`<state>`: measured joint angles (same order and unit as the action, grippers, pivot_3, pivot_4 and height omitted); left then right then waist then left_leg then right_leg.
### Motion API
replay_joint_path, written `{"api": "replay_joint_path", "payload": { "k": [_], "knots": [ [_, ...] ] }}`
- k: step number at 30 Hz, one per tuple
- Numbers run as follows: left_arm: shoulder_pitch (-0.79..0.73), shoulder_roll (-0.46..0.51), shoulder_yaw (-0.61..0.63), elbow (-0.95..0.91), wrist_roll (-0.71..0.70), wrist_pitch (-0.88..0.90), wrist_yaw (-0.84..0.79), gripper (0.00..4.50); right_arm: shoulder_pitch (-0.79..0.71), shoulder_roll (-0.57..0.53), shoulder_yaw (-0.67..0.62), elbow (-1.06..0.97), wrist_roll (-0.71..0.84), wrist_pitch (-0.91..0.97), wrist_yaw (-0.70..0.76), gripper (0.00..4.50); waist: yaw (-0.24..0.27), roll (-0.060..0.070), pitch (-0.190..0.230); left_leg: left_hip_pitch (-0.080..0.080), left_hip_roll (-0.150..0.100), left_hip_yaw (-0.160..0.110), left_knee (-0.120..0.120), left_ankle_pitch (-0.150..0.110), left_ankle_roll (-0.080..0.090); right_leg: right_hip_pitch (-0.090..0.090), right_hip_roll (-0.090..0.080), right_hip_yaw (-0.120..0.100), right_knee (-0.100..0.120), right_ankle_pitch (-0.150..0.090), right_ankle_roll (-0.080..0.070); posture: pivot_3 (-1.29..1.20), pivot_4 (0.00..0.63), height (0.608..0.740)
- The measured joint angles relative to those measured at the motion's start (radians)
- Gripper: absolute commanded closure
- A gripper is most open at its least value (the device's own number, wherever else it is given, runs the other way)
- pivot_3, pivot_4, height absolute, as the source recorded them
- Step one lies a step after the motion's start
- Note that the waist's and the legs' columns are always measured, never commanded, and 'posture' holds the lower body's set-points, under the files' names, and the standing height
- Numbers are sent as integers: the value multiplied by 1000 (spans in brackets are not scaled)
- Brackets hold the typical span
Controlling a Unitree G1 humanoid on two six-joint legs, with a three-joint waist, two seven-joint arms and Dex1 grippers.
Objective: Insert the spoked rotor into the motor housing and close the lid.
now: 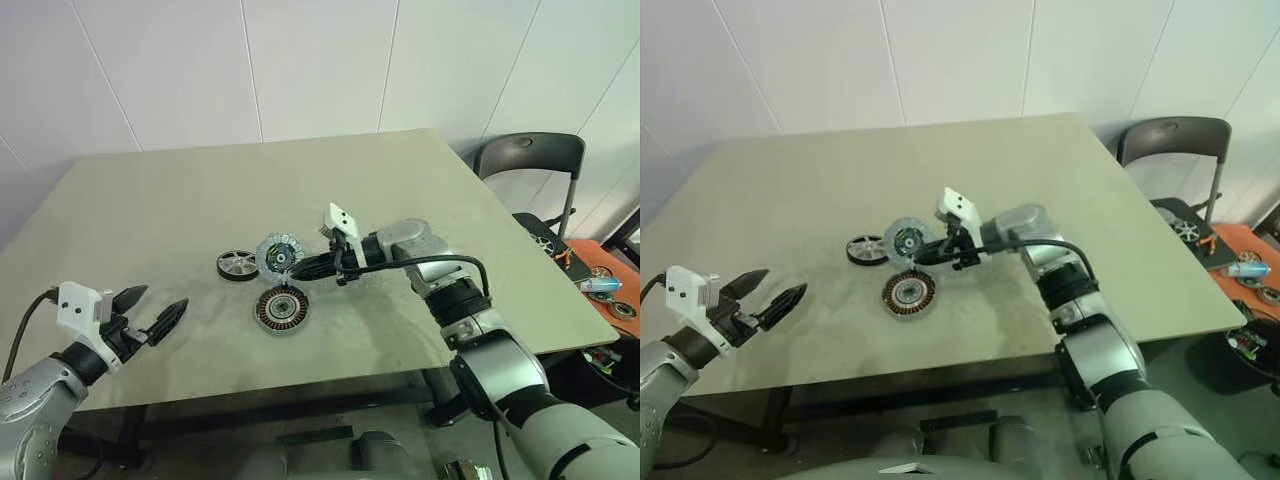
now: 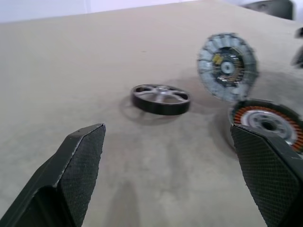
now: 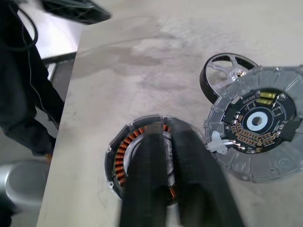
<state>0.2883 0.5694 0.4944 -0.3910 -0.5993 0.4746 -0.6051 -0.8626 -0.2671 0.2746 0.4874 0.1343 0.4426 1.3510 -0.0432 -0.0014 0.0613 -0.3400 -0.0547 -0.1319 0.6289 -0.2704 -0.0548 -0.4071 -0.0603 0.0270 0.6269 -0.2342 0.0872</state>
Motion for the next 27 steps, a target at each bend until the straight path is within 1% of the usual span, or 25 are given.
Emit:
{"api": "replay_joint_path", "payload": {
  "k": [2,3,5,9,12,15,18,24,27],
  "knots": [
    [-7,-16,0,11,-1,7,17,0,9,-32,4,-35,7,1,25,2512,0,0,0,0,0,0,0,0,0,0,0,0,0,0,0,0,0,740],
    [-12,-24,0,22,-2,11,24,0,12,-45,4,-50,8,2,34,2226,0,0,0,0,0,0,0,0,0,0,0,0,-1,0,0,0,0,740],
    [-22,-51,0,42,-5,14,40,0,17,-61,4,-77,14,1,44,1469,-1,0,0,0,0,0,0,0,0,0,0,0,-1,0,0,0,0,740],
    [-76,-128,-14,83,-62,67,83,0,26,-102,19,-124,29,4,87,33,2,0,0,0,0,0,0,0,0,1,0,-1,-1,0,0,0,0,740],
    [-124,-178,-48,146,-70,129,149,0,33,-114,24,-150,38,2,107,33,4,-1,0,0,0,-1,1,0,0,2,0,-1,-2,0,1,0,0,740],
    [-205,-261,-51,203,-134,178,197,0,39,-108,25,-150,35,-37,85,33,4,-2,0,0,-1,-1,2,0,0,2,-1,-1,-2,1,2,0,0,740],
    [-302,-324,-49,259,-182,196,240,0,44,-108,35,-156,35,-67,84,33,7,-3,-1,0,-1,-2,2,0,0,3,0,-2,-2,2,4,0,0,740],
    [-425,-392,-51,357,-238,219,286,0,63,-118,38,-176,36,-83,90,33,4,-3,-1,-1,-1,-1,1,0,0,3,-1,-2,-6,3,4,0,0,740],
    [-452,-411,-45,395,-273,239,309,0,64,-119,38,-178,37,-87,90,33,4,-3,-1,-1,-1,-1,0,0,0,3,-1,-2,-6,3,4,0,0,740]
  ]
}}
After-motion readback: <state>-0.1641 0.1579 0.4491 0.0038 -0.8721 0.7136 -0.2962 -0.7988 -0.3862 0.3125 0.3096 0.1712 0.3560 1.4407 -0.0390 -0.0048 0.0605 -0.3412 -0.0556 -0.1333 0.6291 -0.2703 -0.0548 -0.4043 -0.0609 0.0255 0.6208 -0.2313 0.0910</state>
